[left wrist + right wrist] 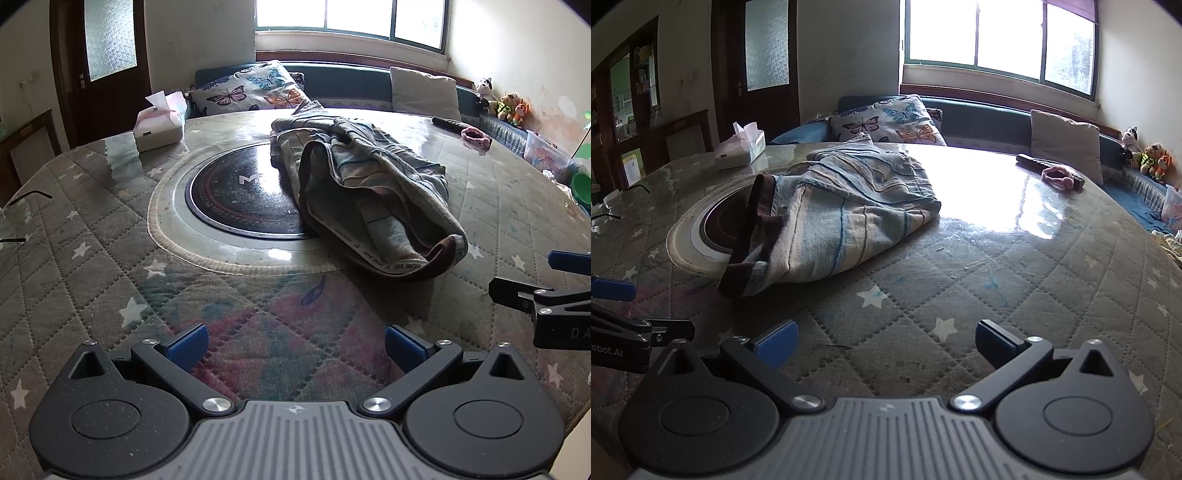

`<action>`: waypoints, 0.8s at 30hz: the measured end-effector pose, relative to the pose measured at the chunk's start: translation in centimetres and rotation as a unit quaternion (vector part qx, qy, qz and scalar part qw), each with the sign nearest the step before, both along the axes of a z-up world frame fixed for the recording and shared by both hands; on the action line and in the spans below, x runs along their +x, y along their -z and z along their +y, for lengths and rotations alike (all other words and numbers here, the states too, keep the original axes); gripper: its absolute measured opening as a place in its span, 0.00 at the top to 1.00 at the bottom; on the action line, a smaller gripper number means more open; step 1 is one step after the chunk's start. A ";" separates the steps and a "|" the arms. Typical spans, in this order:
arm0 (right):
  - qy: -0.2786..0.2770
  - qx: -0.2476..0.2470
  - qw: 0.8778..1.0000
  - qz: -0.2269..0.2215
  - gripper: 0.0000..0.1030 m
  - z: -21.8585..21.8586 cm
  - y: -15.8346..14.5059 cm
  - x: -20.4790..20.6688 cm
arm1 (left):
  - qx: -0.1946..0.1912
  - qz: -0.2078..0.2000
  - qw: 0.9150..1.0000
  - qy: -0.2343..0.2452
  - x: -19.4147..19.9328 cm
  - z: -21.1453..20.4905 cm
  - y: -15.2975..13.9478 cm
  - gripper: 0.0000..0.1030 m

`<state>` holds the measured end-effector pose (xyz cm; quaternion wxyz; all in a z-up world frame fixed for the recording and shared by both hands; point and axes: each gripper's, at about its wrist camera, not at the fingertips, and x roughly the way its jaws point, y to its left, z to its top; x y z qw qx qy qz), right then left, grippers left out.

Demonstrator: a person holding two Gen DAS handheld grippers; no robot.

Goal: Fold towel
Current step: 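Move both grippers toward the crumpled striped towel on the table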

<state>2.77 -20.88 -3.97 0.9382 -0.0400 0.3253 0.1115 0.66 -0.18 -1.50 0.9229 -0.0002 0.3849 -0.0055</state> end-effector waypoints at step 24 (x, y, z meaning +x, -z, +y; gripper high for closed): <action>-0.010 0.000 1.000 -0.006 0.00 0.4 -1.1 1.8 | 0.008 0.002 1.000 0.000 2.0 0.3 -0.5 0.00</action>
